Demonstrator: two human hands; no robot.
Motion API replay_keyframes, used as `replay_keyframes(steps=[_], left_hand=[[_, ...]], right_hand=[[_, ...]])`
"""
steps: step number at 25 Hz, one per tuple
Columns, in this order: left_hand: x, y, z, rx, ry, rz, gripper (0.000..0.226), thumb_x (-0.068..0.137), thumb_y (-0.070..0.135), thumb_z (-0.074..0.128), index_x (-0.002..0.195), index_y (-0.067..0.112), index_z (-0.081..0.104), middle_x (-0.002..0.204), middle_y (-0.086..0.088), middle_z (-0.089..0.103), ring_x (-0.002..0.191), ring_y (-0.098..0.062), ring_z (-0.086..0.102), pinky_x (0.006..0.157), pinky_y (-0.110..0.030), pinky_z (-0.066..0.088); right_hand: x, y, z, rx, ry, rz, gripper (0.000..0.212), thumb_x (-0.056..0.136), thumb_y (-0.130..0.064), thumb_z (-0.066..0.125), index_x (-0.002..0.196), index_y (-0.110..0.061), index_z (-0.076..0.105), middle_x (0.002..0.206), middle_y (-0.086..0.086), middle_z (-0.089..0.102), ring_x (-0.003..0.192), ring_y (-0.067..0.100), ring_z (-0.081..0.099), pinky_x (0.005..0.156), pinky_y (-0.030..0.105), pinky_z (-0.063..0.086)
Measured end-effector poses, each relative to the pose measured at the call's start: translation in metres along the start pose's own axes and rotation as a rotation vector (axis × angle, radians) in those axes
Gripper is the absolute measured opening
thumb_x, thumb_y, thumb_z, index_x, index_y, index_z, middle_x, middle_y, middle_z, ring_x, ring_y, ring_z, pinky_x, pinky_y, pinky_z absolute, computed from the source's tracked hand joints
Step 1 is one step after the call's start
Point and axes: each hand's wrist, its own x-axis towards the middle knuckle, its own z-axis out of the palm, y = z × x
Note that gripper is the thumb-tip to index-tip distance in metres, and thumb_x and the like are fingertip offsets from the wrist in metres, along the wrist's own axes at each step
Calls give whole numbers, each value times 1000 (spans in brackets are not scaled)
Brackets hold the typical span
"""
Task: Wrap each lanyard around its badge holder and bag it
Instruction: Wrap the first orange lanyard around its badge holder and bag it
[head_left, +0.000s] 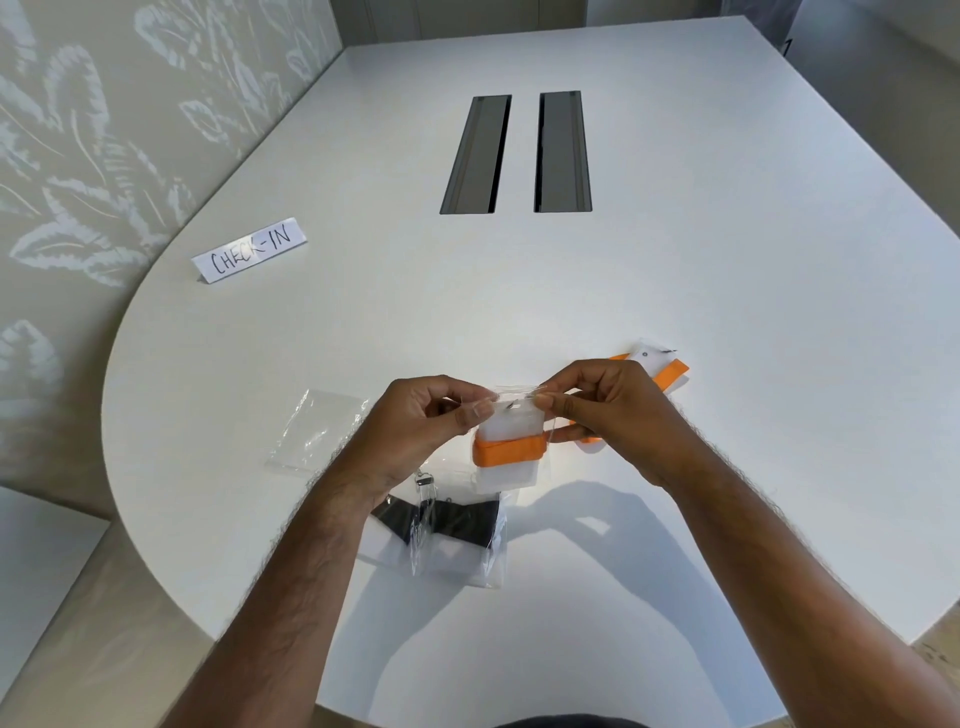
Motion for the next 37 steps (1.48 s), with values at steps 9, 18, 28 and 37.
replay_keyframes(steps=[9,18,28,37], left_hand=[[6,-9,2,-70,62,-63,31,67,44,91,89,22,84,96,-3,82,78,-12,68,79,-27,57],[11,-1,9,313,340,99,12,78,34,91,78,28,80,75,12,78,71,-4,72,65,-13,54],[-2,-9,-15,180,191,4,27,72,54,82,87,31,81,83,2,79,72,-11,73,76,-32,61],[-29,-20,-37,16,211,-46,29,79,45,85,96,22,81,101,0,82,96,-18,77,88,-39,63]], right_hand=[[-3,-2,0,-25,12,-40,10,92,-12,81,99,-5,81,96,9,84,94,29,81,88,46,67],[-5,4,11,-78,156,-48,1,92,-12,83,92,-12,83,90,4,84,87,29,81,87,46,67],[-7,8,18,48,111,-20,4,94,-7,78,93,-4,81,94,13,84,88,23,80,87,39,67],[-12,17,56,291,22,37,4,92,-4,79,93,0,81,94,21,81,89,29,80,78,46,68]])
